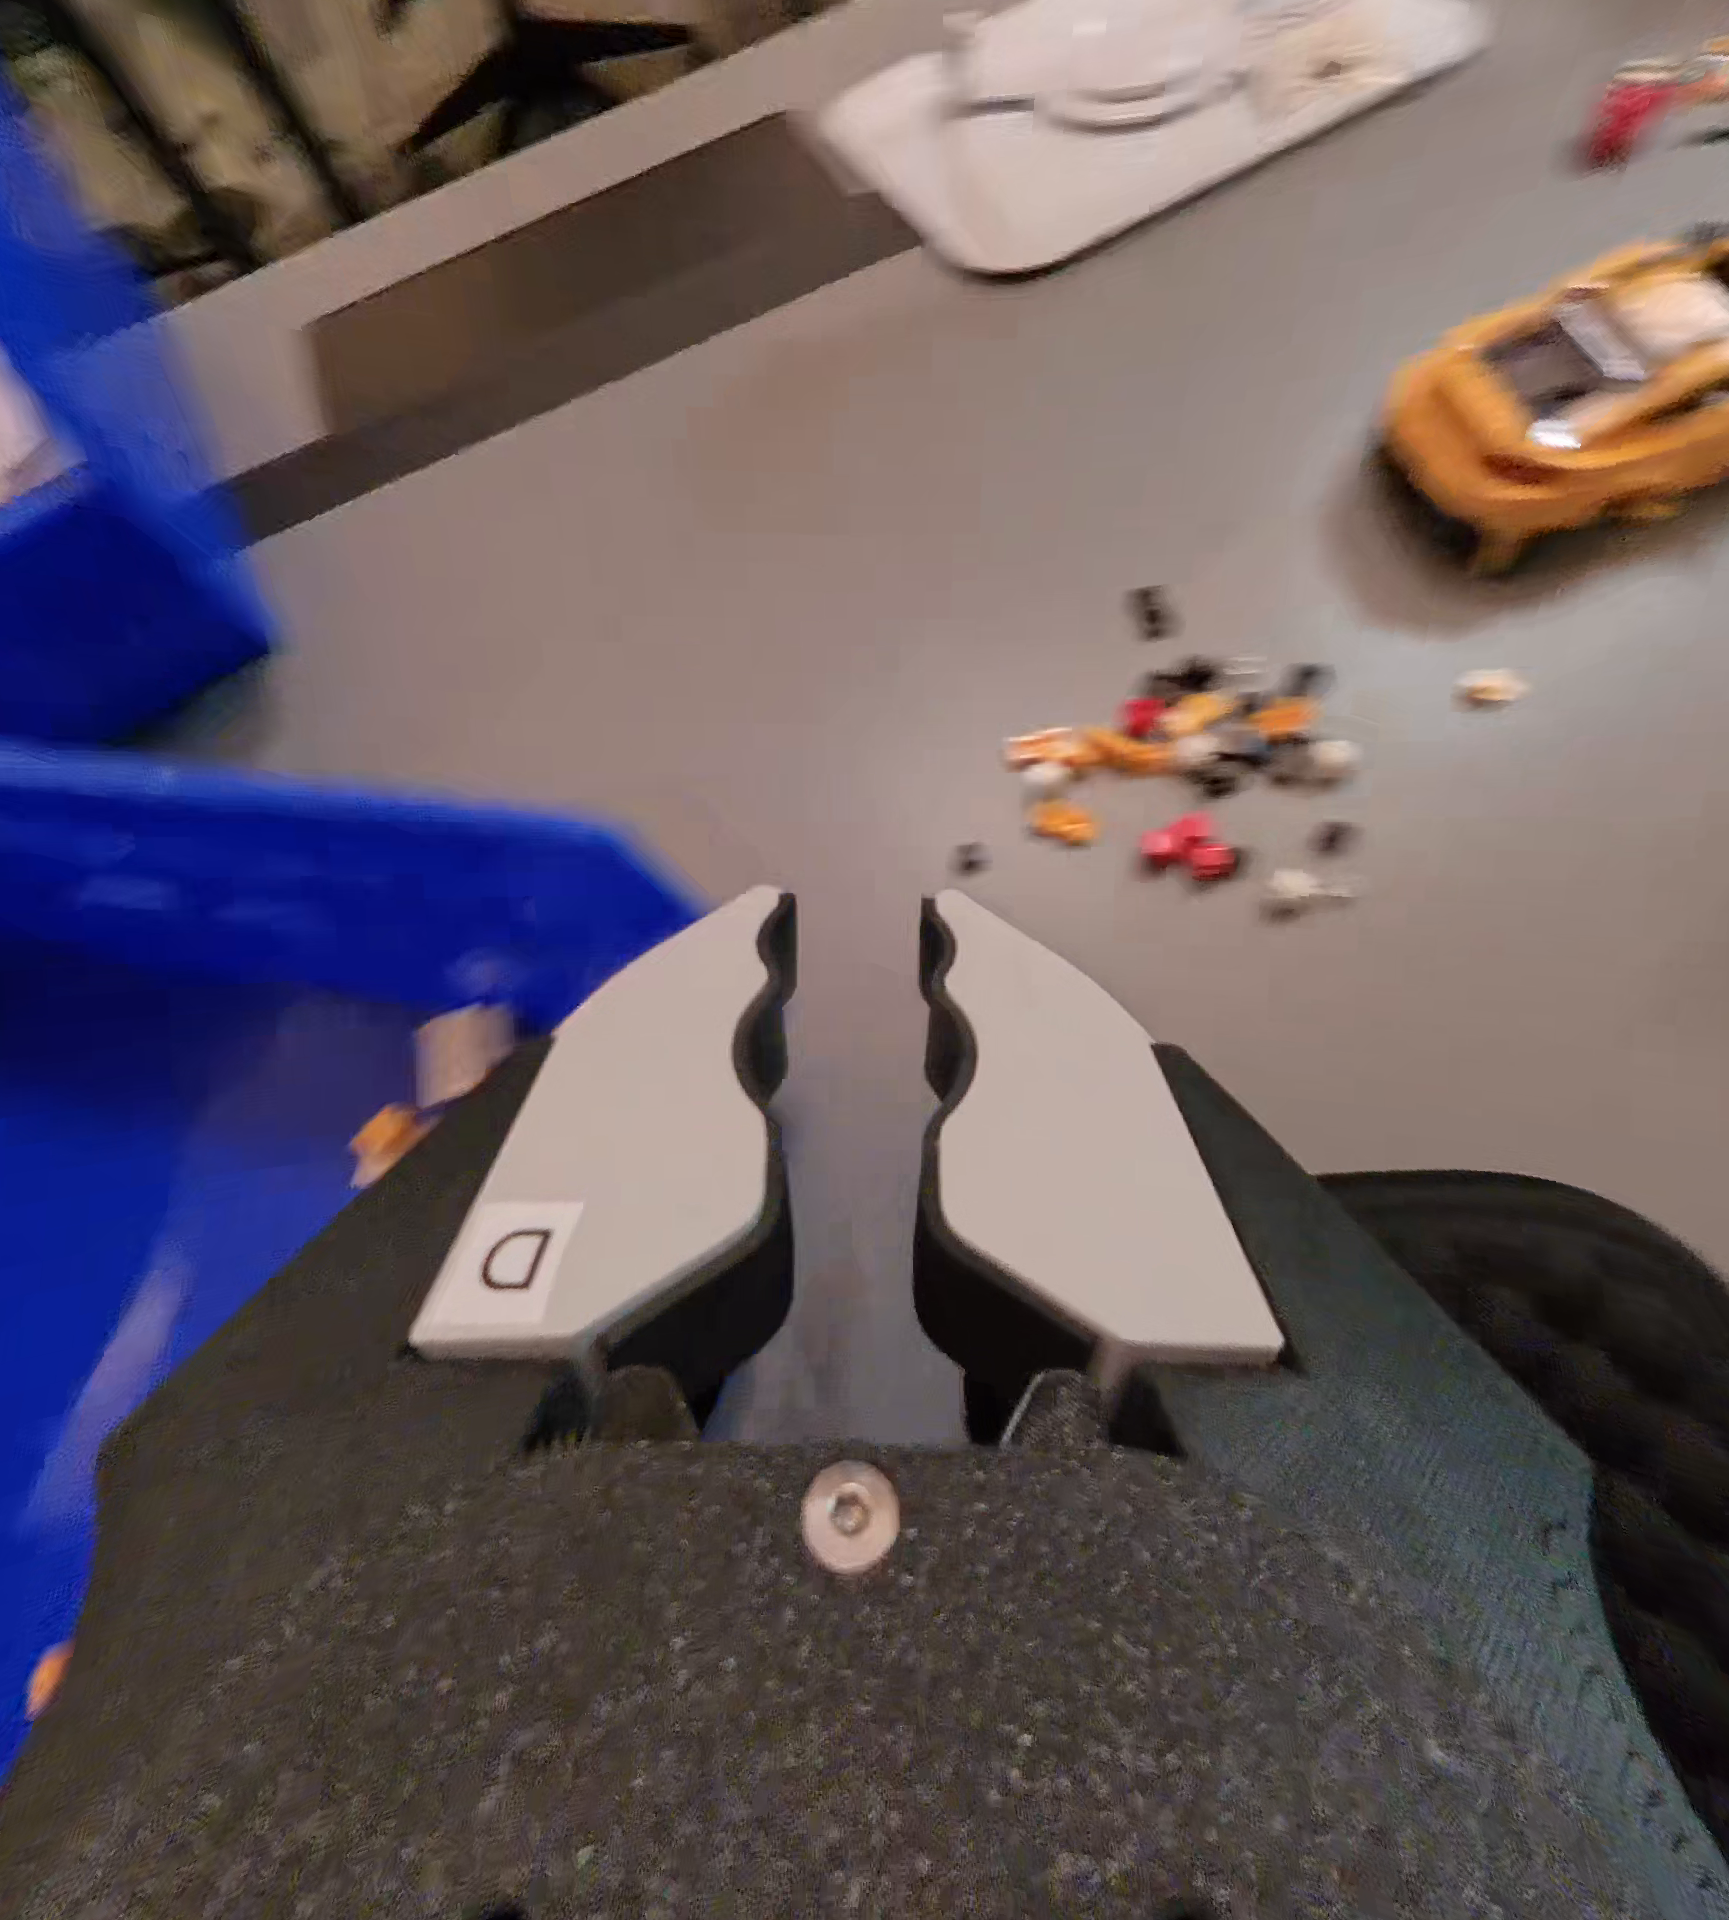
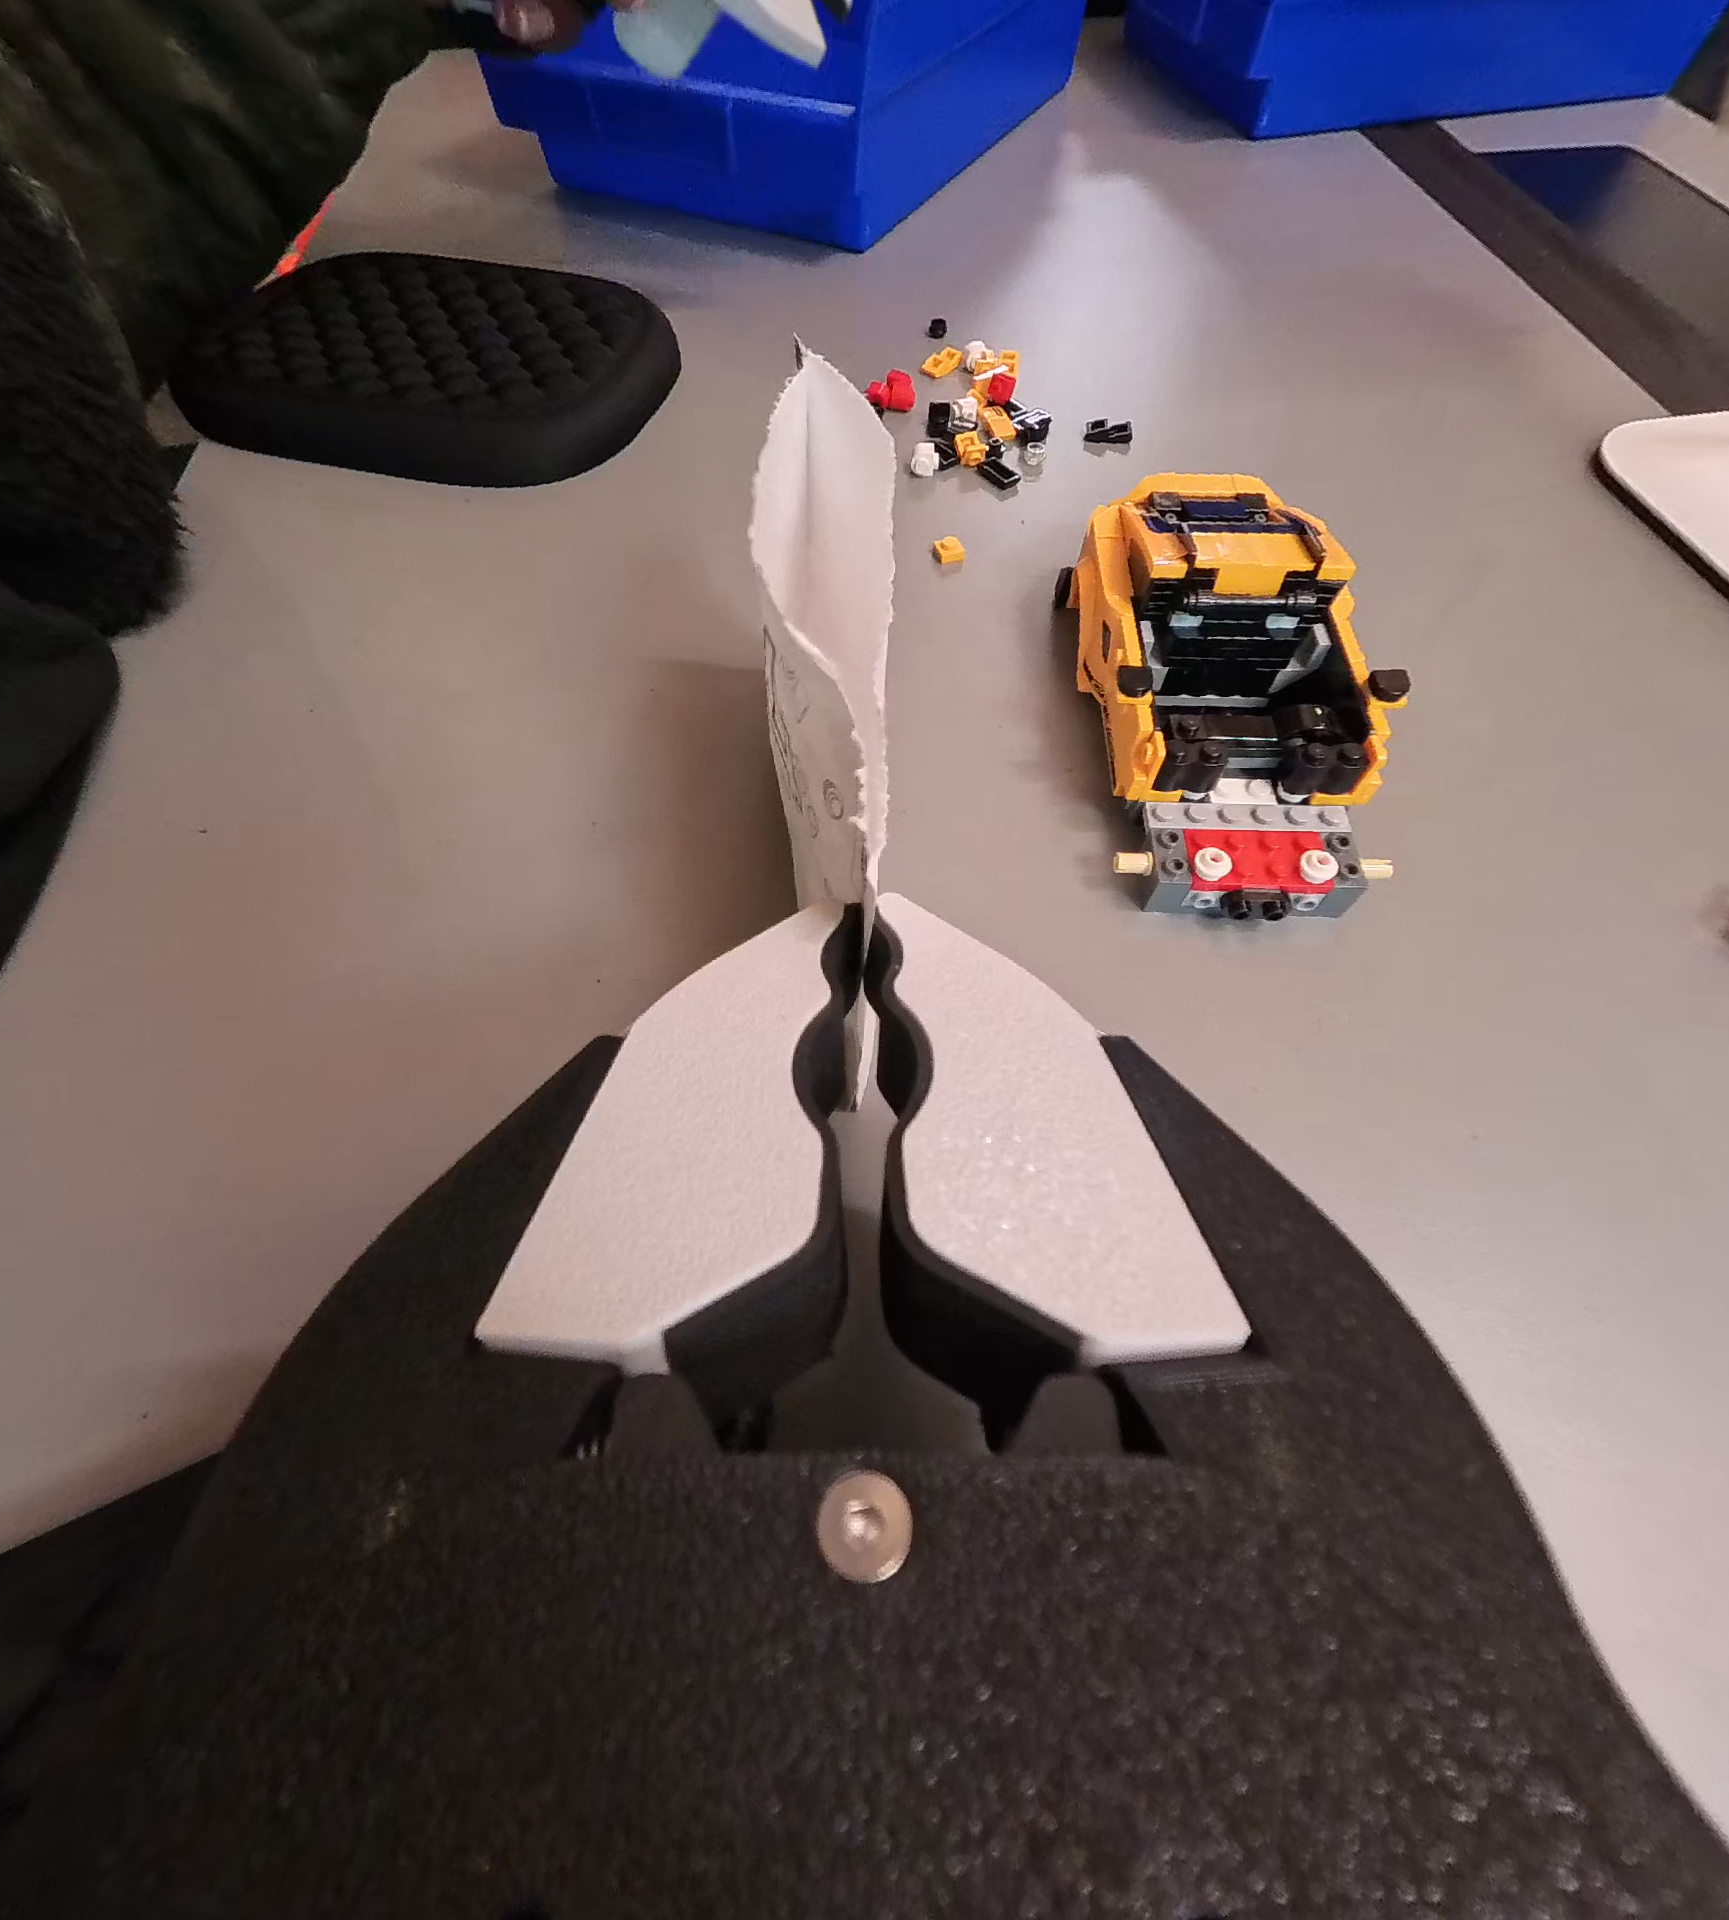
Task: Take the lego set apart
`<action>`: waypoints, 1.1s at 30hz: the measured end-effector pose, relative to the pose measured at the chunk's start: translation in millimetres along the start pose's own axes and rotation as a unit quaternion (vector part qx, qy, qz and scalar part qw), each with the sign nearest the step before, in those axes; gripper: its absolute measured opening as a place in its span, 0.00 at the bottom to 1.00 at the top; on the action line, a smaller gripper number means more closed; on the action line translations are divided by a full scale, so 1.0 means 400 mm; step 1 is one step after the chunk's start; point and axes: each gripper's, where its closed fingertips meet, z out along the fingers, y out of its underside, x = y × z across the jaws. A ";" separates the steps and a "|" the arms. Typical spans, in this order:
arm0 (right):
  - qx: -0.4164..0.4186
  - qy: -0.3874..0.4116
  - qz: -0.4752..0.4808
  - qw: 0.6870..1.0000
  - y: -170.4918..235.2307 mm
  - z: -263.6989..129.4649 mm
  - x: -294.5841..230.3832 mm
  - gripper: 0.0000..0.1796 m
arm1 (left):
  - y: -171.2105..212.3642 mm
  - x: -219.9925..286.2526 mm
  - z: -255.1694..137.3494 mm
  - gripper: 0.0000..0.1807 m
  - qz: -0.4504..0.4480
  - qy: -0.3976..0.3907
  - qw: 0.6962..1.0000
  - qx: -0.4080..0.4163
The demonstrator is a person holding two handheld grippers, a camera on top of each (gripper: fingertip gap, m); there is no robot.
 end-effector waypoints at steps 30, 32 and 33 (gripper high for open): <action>0.002 -0.005 0.000 1.000 0.002 -0.004 -0.005 0.00 | 0.056 0.117 0.207 0.04 -0.043 0.100 0.988 -0.110; 0.002 -0.005 0.000 1.000 0.003 -0.003 -0.006 0.00 | 0.045 0.123 0.206 0.04 -0.053 0.112 0.988 -0.097; 0.002 -0.005 0.000 1.000 0.003 -0.004 -0.006 0.00 | 0.043 0.124 0.207 0.04 -0.052 0.112 0.988 -0.093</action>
